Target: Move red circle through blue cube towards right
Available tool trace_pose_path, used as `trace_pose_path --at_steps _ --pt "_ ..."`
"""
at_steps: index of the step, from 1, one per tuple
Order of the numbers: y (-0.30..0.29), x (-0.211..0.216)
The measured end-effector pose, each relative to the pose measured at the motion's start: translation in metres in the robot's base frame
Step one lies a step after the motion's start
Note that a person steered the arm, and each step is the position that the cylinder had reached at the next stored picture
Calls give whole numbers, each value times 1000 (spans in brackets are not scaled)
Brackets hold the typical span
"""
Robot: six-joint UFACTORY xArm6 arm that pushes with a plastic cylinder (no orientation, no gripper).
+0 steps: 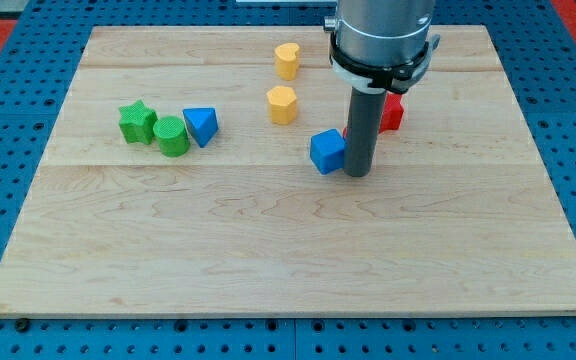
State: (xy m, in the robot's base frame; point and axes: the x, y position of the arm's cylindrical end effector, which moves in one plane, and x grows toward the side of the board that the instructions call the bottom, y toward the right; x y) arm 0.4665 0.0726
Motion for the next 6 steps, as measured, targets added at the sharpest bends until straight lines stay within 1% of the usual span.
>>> trace_pose_path --at_steps 1,2,3,4,5,6 --pt "-51 68" --pt "-51 33" --pt "-45 7" --pt "-90 8" --pt "-96 -10" --pt "-69 -31"
